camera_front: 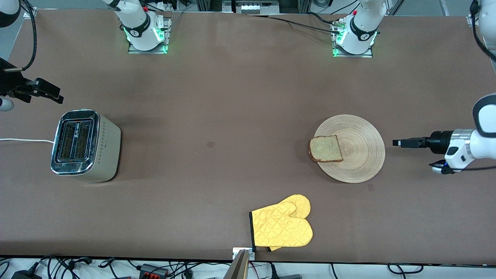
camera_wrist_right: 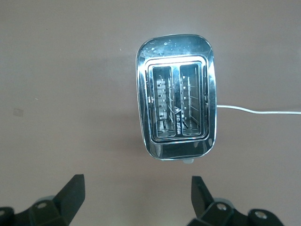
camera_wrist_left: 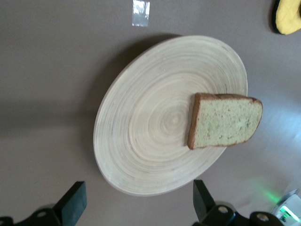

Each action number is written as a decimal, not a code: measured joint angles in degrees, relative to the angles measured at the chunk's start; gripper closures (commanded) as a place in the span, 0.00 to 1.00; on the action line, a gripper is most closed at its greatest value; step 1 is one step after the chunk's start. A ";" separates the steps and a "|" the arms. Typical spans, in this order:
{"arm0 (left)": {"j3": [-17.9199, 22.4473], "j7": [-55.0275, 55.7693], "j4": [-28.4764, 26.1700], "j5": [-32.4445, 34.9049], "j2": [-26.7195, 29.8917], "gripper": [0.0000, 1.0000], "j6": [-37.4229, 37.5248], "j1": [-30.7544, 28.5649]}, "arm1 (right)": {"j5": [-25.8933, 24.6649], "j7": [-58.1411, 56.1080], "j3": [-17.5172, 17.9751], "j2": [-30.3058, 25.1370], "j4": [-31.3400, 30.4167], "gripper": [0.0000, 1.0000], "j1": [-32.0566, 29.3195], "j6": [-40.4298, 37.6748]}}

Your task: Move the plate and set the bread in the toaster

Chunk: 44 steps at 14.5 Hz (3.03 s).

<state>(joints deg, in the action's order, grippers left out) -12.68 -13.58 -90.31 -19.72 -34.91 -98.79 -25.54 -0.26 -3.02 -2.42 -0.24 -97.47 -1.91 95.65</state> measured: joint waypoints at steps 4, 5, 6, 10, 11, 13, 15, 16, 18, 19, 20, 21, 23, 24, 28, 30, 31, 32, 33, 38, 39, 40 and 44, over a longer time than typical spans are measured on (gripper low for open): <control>-0.30 -8.88 0.83 -2.37 -7.56 0.04 -4.12 -1.37 | 0.00 0.00 -0.02 -0.03 -0.01 0.00 0.00 -0.04; -0.45 -10.13 0.95 -3.75 -8.58 0.05 -4.36 -1.32 | 0.00 0.00 -0.02 -0.03 -0.01 0.00 0.00 -0.05; -0.56 -10.78 1.01 -5.21 -9.38 0.07 -4.49 -1.28 | 0.00 0.00 -0.02 -0.04 -0.01 0.00 0.00 -0.05; -0.80 -11.54 1.09 -6.64 -10.41 0.25 -4.50 -1.14 | 0.00 0.00 -0.02 -0.05 -0.01 0.00 0.00 -0.05; -0.81 -11.59 1.10 -6.64 -10.44 0.35 -4.49 -1.09 | 0.00 0.00 -0.02 -0.05 -0.02 0.00 0.01 -0.06; -0.82 -11.64 1.11 -6.64 -10.65 0.60 -4.48 -1.06 | 0.00 0.00 -0.02 -0.05 -0.03 0.00 0.01 -0.06; -0.83 -12.68 1.11 -6.64 -10.86 0.85 -4.42 -1.05 | 0.00 0.00 -0.02 -0.05 -0.04 0.00 0.00 -0.07; -0.85 -13.82 1.11 -6.64 -10.92 0.91 -4.42 -1.05 | 0.00 0.00 -0.02 -0.05 -0.06 0.00 0.00 -0.07; -0.90 -16.39 1.14 -8.30 -10.95 1.00 -4.17 -1.08 | 0.00 0.00 -0.02 -0.05 -0.16 0.00 0.01 -0.07; -0.94 -18.00 1.23 -10.67 -10.95 0.99 -3.43 -1.06 | 0.00 0.00 -0.02 -0.05 -0.19 0.00 0.02 -0.07; -1.06 -18.55 1.32 -13.56 -10.96 1.00 -2.82 -0.95 | 0.00 0.00 -0.02 -0.05 -0.22 0.00 0.02 -0.07; -1.15 -18.67 1.33 -15.79 -11.05 1.00 -2.63 -0.48 | 0.00 0.00 -0.01 -0.05 -0.23 0.00 0.03 -0.07; -1.18 -18.67 1.33 -20.51 -11.90 1.00 -2.28 1.16 | 0.00 0.00 -0.01 -0.05 -0.32 0.00 0.03 -0.07; -1.21 -18.68 1.33 -22.94 -12.38 1.00 -2.13 2.18 | 0.00 0.00 0.01 -0.05 -0.41 0.00 0.03 -0.07; -1.30 -18.69 1.36 -31.14 -13.25 1.00 -2.09 7.91 | 0.00 0.00 0.03 -0.05 -0.68 0.00 0.05 -0.06; -1.37 -18.65 1.41 -33.36 -13.26 1.00 -2.08 10.71 | 0.00 0.00 0.05 0.01 -0.79 0.00 0.06 -0.04; -1.39 -18.66 1.43 -34.79 -13.28 1.00 -2.11 12.38 | 0.00 0.00 0.05 0.17 -0.84 0.00 0.07 -0.02; -1.44 -18.68 1.64 -35.98 -13.30 1.00 -2.16 14.28 | 0.00 0.00 0.05 0.49 -0.85 0.00 0.07 0.01; -1.47 -18.68 2.33 -36.55 -13.41 1.00 -2.25 16.34 | 0.00 0.00 0.05 0.90 -0.85 0.00 0.07 0.09; -1.50 -18.58 7.50 -38.34 -15.84 1.00 -6.14 25.93 | 0.02 0.00 0.14 1.82 -0.84 0.00 0.44 0.10; -1.50 -18.58 7.93 -38.52 -16.33 1.00 -8.59 28.04 | 0.02 0.01 0.18 1.96 -0.85 0.00 0.89 0.13; -1.51 -18.58 8.16 -38.61 -16.82 1.00 -11.46 30.26 | 0.02 0.06 0.19 2.17 -0.85 0.00 1.37 0.22; -1.46 -18.62 9.15 -38.71 -18.33 1.00 -17.88 35.28 | 0.09 0.07 0.33 4.73 -0.87 0.00 4.74 0.98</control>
<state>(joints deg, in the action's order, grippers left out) -14.14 -32.20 -81.17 -58.43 -53.24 -116.67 9.74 -0.17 -2.96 -2.09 4.49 -98.34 2.84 96.63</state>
